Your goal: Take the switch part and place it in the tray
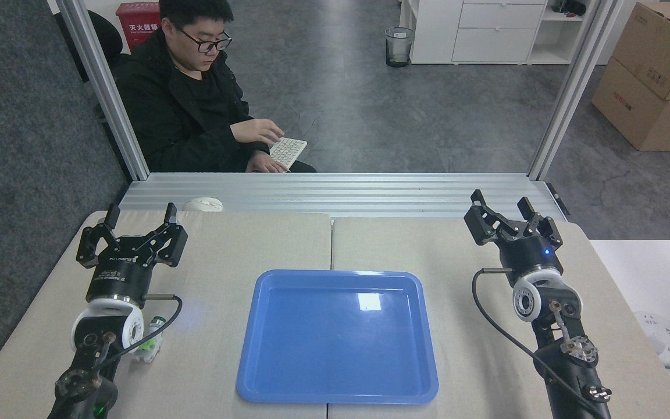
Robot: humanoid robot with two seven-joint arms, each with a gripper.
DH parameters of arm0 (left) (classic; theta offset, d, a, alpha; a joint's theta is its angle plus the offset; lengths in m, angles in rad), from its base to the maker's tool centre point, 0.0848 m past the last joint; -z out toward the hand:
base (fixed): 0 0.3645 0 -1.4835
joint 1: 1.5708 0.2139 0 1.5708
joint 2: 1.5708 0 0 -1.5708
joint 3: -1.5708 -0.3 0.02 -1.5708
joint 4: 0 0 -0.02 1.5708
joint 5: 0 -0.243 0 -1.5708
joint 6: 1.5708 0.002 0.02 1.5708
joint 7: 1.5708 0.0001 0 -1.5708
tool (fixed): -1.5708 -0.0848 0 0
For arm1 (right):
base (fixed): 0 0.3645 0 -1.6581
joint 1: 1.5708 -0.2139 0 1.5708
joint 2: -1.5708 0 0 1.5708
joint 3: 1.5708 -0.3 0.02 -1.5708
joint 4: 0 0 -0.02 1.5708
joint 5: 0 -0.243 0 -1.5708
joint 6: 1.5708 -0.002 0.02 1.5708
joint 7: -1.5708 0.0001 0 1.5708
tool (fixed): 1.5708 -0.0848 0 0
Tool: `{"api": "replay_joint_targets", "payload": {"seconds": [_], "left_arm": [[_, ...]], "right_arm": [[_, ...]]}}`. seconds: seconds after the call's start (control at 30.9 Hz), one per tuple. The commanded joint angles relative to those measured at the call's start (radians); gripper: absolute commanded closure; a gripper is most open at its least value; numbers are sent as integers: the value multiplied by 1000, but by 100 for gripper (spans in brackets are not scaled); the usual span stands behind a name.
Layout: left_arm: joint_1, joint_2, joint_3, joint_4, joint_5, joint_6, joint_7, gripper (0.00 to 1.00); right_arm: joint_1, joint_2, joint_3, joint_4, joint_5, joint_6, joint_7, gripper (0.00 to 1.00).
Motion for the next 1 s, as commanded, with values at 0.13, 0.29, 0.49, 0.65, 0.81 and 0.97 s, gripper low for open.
{"api": "replay_joint_targets", "payload": {"seconds": [0.13, 0.29, 0.49, 0.65, 0.81, 0.97], "left_arm": [[10, -13, -18, 1, 0, 1, 0, 1], [9, -12, -18, 2, 0, 1, 0, 1], [4, -12, -18, 2, 0, -1, 0, 1], [4, -10, -18, 7, 0, -1, 0, 1], [9, -9, -18, 7, 0, -1, 0, 1], [10, -12, -18, 7, 0, -1, -1, 1]], "right_arm": [[0, -1, 1, 0, 0, 0, 0, 0], [0, -1, 1, 0, 0, 0, 0, 0], [0, -1, 1, 0, 0, 0, 0, 0], [0, -1, 1, 0, 0, 0, 0, 0], [0, -3, 1, 0, 0, 1, 0, 0], [0, -1, 1, 0, 0, 0, 0, 0]]}}
